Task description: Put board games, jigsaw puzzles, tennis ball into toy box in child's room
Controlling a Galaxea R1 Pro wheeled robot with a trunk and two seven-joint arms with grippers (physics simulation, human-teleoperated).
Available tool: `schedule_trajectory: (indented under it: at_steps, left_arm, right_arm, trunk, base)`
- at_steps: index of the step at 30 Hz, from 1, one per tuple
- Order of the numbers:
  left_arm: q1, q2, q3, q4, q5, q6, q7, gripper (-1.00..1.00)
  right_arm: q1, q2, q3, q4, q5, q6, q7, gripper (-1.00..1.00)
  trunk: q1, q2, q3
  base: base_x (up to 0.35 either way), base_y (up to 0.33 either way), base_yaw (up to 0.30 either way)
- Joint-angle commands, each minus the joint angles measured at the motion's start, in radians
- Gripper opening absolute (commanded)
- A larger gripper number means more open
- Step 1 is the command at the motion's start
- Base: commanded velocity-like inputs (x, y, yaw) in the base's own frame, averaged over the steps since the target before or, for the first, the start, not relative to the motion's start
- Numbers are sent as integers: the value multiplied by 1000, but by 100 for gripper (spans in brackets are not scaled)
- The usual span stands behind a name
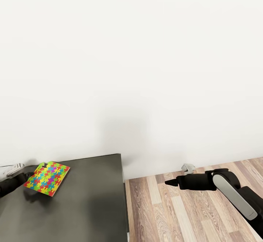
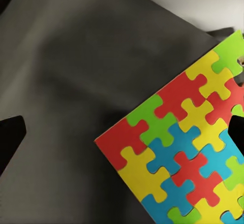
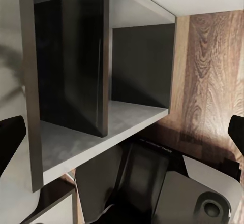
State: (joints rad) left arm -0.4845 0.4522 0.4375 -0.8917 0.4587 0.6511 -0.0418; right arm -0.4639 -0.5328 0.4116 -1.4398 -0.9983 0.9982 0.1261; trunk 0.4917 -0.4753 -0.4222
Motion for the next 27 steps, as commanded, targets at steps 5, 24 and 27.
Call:
schedule_trajectory:
  at_steps: [5, 24, 27]
  left_arm:
    - [-2, -1, 1, 6, -1, 1, -4, 100]
    - [-7, -6, -6, 42, -4, -29, -4, 100]
    - [-9, -7, -6, 50, -11, -38, -4, 100]
  right_arm:
    - [-1, -1, 1, 0, 10, 2, 10, 100]
    - [-1, -6, 1, -1, 10, 2, 11, 100]
    - [-1, -6, 1, -1, 10, 2, 12, 100]
  trunk:
    - [0, -2, -1]
    - [0, -2, -1]
    - [0, -2, -1]
  base:
    - [0, 0, 0]
    - [0, 0, 0]
    - [0, 0, 0]
